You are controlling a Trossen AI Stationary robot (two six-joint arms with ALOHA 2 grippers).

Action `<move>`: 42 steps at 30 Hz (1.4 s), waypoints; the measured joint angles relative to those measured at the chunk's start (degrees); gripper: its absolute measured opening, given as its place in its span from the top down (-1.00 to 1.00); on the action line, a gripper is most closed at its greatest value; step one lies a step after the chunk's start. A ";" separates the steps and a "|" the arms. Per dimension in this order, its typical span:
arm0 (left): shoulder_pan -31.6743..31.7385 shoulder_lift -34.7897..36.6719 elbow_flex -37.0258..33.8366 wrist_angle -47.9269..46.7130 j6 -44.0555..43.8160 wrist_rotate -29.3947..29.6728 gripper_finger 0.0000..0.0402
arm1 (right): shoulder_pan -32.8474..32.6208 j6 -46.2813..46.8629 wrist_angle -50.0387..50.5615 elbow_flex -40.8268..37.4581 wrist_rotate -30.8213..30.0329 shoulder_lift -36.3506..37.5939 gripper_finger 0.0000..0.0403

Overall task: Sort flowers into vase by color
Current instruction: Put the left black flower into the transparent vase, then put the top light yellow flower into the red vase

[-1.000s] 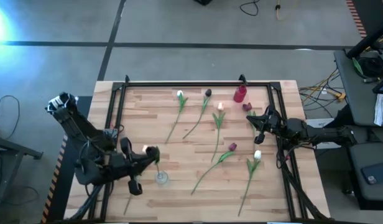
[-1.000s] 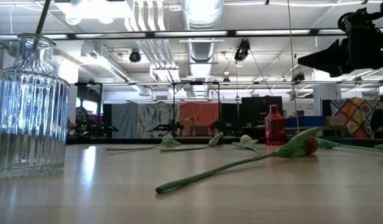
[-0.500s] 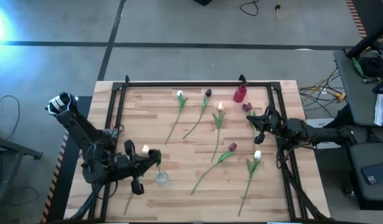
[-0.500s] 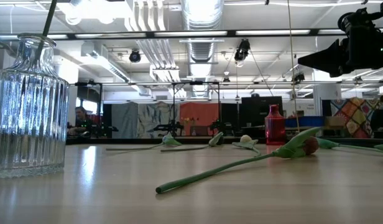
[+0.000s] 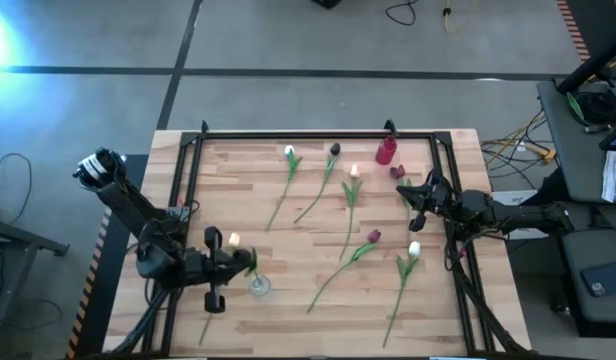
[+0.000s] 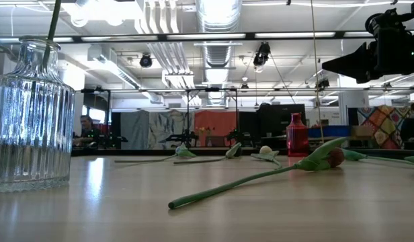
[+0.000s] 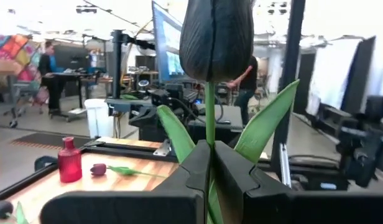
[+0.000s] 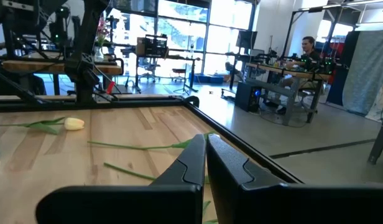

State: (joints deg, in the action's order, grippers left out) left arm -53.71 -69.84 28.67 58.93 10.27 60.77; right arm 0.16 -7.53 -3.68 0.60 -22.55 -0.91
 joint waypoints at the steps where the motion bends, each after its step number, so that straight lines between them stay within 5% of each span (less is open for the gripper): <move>1: 0.00 0.00 -0.54 0.09 -0.09 -0.98 1.00 | -0.02 0.00 0.02 0.00 0.00 0.02 0.95; 23: 0.00 -0.02 -6.00 3.01 -2.88 -2.97 0.97 | 0.00 0.00 0.01 -0.01 0.00 0.00 0.95; 42: -0.31 2.92 -6.00 -3.36 -0.31 1.53 0.41 | 0.00 0.00 0.00 0.00 0.00 0.02 0.95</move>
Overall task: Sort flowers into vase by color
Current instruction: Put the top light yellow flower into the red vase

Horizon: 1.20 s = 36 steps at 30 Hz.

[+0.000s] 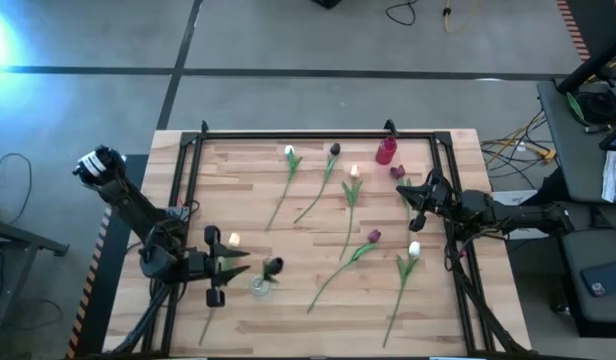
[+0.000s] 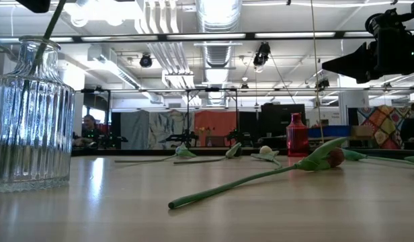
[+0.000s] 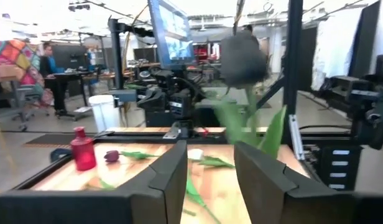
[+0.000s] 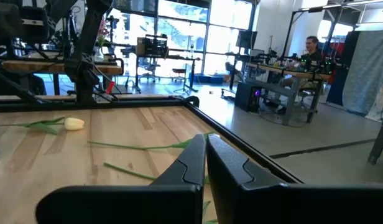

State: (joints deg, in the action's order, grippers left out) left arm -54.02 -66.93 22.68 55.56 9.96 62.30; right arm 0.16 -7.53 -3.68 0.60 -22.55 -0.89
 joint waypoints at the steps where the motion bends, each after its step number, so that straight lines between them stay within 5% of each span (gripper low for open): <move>1: 0.00 0.69 0.00 -0.80 -0.14 0.86 0.41 | 0.00 0.00 0.02 0.00 0.00 -0.02 0.95; 10: 3.90 8.08 0.00 -18.58 -8.36 2.76 0.77 | -0.02 0.00 0.02 0.00 0.00 -0.01 0.95; 18: 14.03 14.84 -0.05 -35.26 -18.61 -5.64 0.98 | -0.01 0.00 0.01 -0.01 0.00 -0.02 0.95; 31: 28.28 27.24 -12.19 -29.83 -18.44 -18.44 1.00 | -0.01 -0.24 -0.51 -0.02 -0.03 0.00 0.95; 36: 32.39 31.41 -15.28 -29.81 -16.95 -19.29 1.00 | 0.00 -7.28 -2.88 -0.02 -0.13 0.00 0.95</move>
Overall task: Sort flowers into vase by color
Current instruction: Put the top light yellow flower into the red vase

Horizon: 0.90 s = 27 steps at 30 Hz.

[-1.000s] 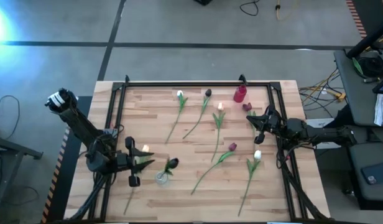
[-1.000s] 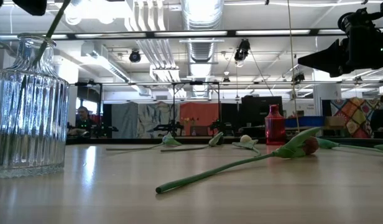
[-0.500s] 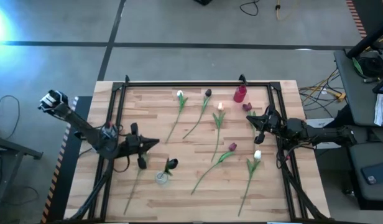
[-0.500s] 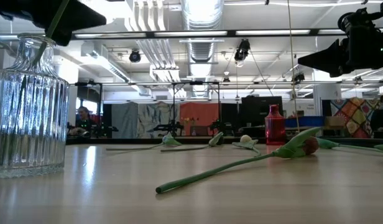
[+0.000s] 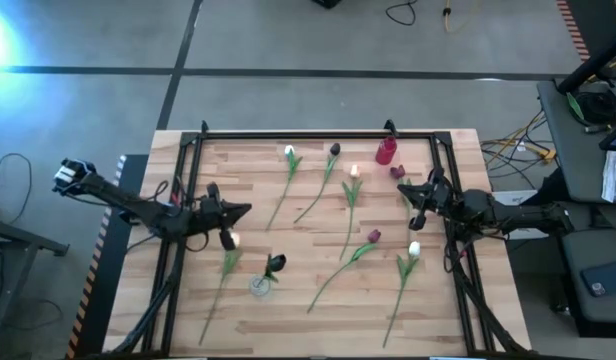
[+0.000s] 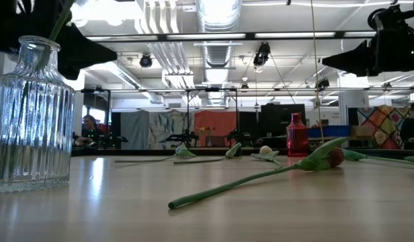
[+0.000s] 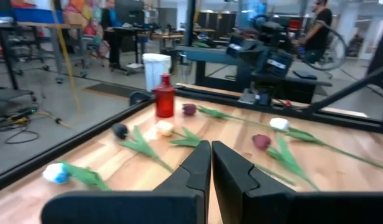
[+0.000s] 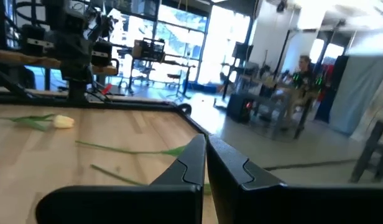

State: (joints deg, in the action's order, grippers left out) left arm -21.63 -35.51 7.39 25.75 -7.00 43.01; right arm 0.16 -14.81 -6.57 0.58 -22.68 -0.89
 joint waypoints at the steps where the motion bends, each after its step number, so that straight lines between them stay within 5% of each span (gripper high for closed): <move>1: 0.99 0.84 -0.57 -0.03 0.16 -0.72 1.00 | -0.02 0.23 -0.49 0.00 0.00 -0.02 0.95; 8: 11.76 5.25 -3.17 -0.48 0.49 -14.04 1.00 | 0.11 6.05 -3.66 0.24 0.00 -1.28 0.95; 14: 25.82 5.12 -3.34 -0.56 0.19 -30.11 1.00 | 0.13 14.28 -3.47 0.81 -2.52 -9.28 0.90; 21: 39.33 3.47 -3.36 1.20 -0.35 -43.41 1.00 | 0.13 27.56 -8.33 0.87 -6.59 -23.15 0.62; 27: 44.71 2.54 -3.36 2.11 0.12 -48.42 1.00 | 0.15 37.91 -13.44 2.89 -9.08 -35.33 0.31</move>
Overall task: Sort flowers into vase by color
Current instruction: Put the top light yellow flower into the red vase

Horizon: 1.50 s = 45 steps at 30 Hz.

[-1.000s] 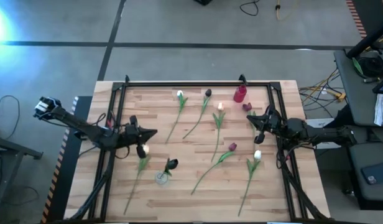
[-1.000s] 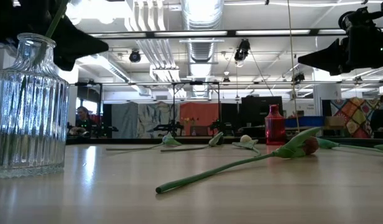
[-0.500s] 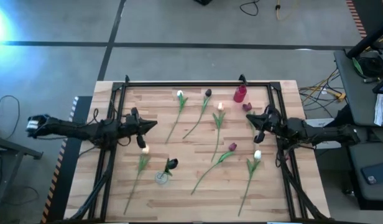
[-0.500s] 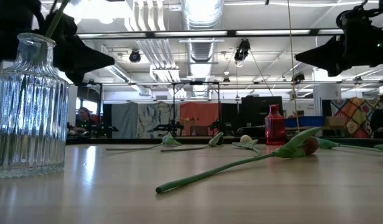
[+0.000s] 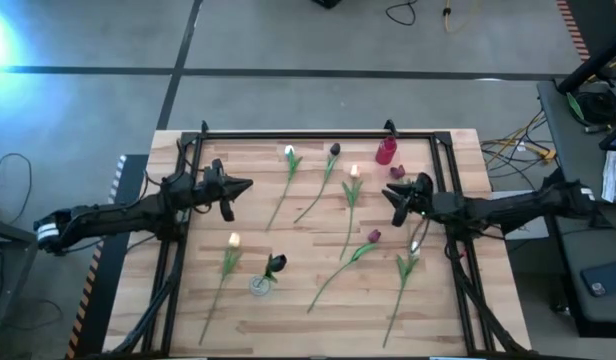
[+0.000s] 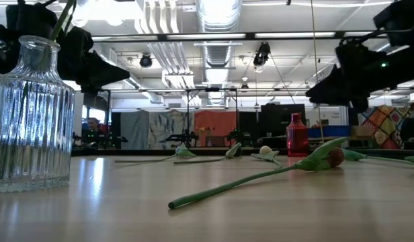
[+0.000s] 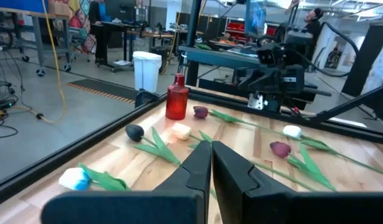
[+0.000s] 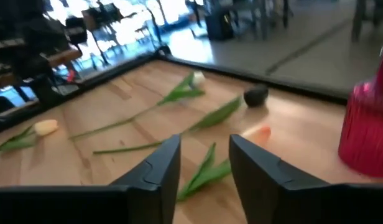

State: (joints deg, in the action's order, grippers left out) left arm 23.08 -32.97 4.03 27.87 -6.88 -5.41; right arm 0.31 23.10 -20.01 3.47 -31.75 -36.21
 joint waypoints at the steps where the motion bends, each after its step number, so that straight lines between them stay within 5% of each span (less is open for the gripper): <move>1: 0.37 -0.24 0.00 -0.04 0.27 -0.10 1.00 | 0.00 0.56 0.05 1.24 -0.01 -2.21 0.27; 7: 0.95 -1.50 0.00 -0.12 0.53 -0.13 1.00 | 0.18 4.90 1.13 10.46 -0.08 -17.18 0.11; 20: 0.93 -3.32 0.00 -0.21 0.38 -0.18 1.00 | 4.58 31.14 28.50 34.46 0.92 -45.67 0.12; 36: 0.93 -3.32 0.00 -0.03 -0.74 -0.18 1.00 | 11.86 33.22 48.24 54.13 8.22 -65.26 0.18; 45: 0.93 -3.36 0.00 -0.24 -1.42 -0.20 1.00 | 12.09 27.64 48.24 57.06 9.30 -67.44 0.63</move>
State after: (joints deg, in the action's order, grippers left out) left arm 24.01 -36.34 4.03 27.63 -8.29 -5.61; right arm 12.40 50.74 28.23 60.52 -22.45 -103.65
